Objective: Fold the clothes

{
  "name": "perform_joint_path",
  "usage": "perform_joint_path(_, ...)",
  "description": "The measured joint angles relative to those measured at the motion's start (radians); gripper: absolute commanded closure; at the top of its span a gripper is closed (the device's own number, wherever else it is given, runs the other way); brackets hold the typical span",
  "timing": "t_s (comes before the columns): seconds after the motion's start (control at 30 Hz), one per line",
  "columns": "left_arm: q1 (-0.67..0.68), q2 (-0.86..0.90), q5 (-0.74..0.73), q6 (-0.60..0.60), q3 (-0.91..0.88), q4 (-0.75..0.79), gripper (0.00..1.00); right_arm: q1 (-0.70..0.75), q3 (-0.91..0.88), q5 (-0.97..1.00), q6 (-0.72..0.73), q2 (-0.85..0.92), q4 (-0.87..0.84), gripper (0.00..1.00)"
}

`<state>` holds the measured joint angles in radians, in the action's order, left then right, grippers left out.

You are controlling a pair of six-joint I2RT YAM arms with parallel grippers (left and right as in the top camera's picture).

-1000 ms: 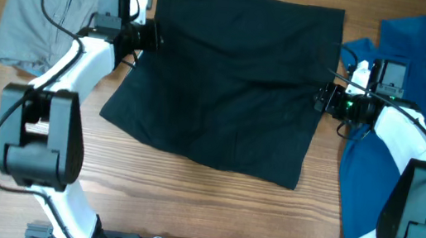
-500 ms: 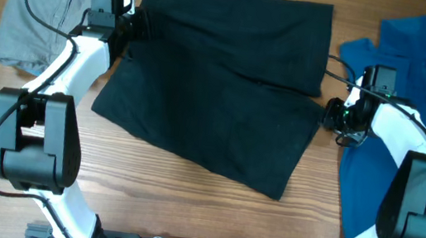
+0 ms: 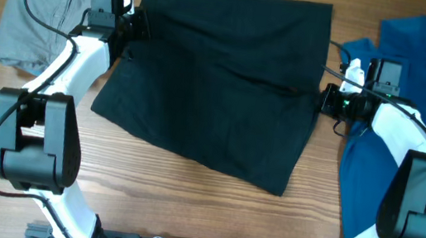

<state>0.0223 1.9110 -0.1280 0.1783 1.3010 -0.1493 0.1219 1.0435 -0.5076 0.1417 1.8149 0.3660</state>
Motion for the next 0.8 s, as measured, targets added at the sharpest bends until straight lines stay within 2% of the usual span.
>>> perform_joint_path(0.1,-0.005,0.000,0.000,0.000,0.000,0.011,0.93,0.023,0.022,-0.061,0.087,-0.002,-0.093,0.95)
perform_joint_path(0.13,-0.005,0.000,0.000,0.000,0.000,0.022,0.88,0.023,0.023,-0.037,0.105,-0.002,-0.095,0.83)
perform_joint_path(0.17,-0.005,0.002,0.000,0.001,0.000,0.035,0.59,0.021,0.023,0.015,0.125,-0.002,-0.096,0.45)
perform_joint_path(0.2,-0.005,0.006,0.000,0.006,0.000,0.046,0.40,0.021,0.023,0.066,0.138,-0.002,-0.105,0.36)
perform_joint_path(0.23,-0.005,0.010,0.000,0.004,0.000,0.053,0.31,0.025,0.023,0.116,0.150,-0.002,-0.118,0.33)
perform_joint_path(0.27,-0.005,0.015,0.000,0.008,0.000,0.055,0.26,0.040,0.024,0.151,0.149,-0.002,-0.116,0.30)
perform_joint_path(0.33,-0.006,0.016,-0.001,0.010,0.001,0.037,0.23,0.066,0.027,0.145,0.149,-0.007,-0.059,0.25)
perform_joint_path(0.37,-0.006,0.010,0.000,0.011,0.001,0.014,0.22,0.077,0.029,0.119,0.150,-0.028,0.027,0.25)
perform_joint_path(0.43,-0.006,-0.042,0.000,0.011,0.001,-0.092,0.22,0.085,0.032,0.084,0.148,-0.089,0.146,0.25)
perform_joint_path(0.47,-0.006,-0.109,-0.001,0.011,0.001,-0.207,0.22,0.080,0.032,0.056,0.142,-0.156,0.271,0.25)
perform_joint_path(0.53,-0.006,-0.224,0.001,0.010,0.005,-0.324,0.27,0.058,0.035,0.038,0.123,-0.254,0.428,0.26)
perform_joint_path(0.57,-0.006,-0.320,0.005,0.010,0.011,-0.474,0.29,0.024,0.037,0.045,0.117,-0.303,0.526,0.27)
perform_joint_path(0.6,-0.006,-0.356,0.013,0.008,0.016,-0.530,0.29,-0.002,0.040,0.070,0.114,-0.317,0.601,0.26)
perform_joint_path(0.63,-0.006,-0.382,0.038,0.011,0.024,-0.650,0.29,-0.040,0.027,0.102,0.114,-0.317,0.655,0.26)
perform_joint_path(0.73,-0.018,-0.361,0.095,0.029,-0.010,-0.793,0.27,-0.140,-0.129,0.135,0.135,-0.314,0.630,0.24)
perform_joint_path(0.8,-0.036,-0.346,0.104,0.048,-0.057,-0.803,0.27,-0.190,-0.247,0.123,0.152,-0.312,0.547,0.23)
